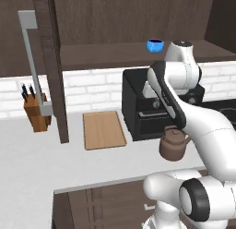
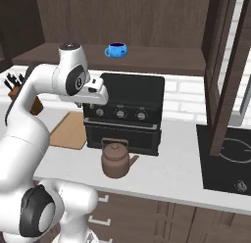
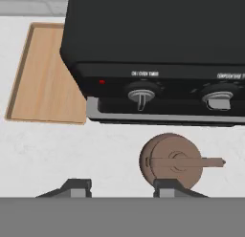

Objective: Pick the kettle from the counter and place it on the tray. Then pick the mug from the cabinet and place it on the tray. Then close the cabinet doors.

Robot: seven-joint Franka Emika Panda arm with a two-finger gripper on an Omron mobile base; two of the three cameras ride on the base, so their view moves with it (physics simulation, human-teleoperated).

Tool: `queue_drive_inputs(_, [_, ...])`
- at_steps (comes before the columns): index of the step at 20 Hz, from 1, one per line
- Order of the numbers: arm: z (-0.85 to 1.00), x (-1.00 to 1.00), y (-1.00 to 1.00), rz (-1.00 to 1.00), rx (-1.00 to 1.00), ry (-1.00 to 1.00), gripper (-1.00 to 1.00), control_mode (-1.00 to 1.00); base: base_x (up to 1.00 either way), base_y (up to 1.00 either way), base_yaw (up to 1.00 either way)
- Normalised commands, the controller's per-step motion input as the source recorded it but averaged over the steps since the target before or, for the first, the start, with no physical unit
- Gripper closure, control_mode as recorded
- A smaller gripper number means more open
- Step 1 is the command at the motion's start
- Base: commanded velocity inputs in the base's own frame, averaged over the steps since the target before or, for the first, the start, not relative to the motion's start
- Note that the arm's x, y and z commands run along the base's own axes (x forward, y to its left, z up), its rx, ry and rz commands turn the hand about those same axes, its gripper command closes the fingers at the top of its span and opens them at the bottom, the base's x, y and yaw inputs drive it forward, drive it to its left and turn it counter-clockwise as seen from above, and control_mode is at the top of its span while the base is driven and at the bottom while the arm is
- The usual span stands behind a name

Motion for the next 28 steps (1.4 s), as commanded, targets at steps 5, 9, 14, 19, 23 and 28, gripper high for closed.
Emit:
queue_drive_inputs(5, [-0.08,-0.07,0.0,0.0,-0.04,0.0,-1.0,-1.0,0.0,0.0,0.0])
queue_drive_inputs(9, [-0.22,-0.2,-0.13,-0.05,-0.03,0.01,-1.0,-1.0,0.0,0.0,0.0])
queue_drive_inputs(14, [-0.23,-0.16,-0.47,-0.3,0.01,0.0,-1.0,-1.0,0.0,0.0,0.0])
queue_drive_inputs(19, [-0.22,-0.05,-0.42,-0.37,0.0,0.0,-1.0,-1.0,0.0,0.0,0.0])
queue_drive_inputs(23, [-0.28,0.0,-0.29,-0.34,0.0,0.0,-1.0,-1.0,0.0,0.0,0.0])
queue_drive_inputs(28, [-0.31,0.12,-0.2,-0.25,0.01,0.04,-1.0,-1.0,0.0,0.0,0.0])
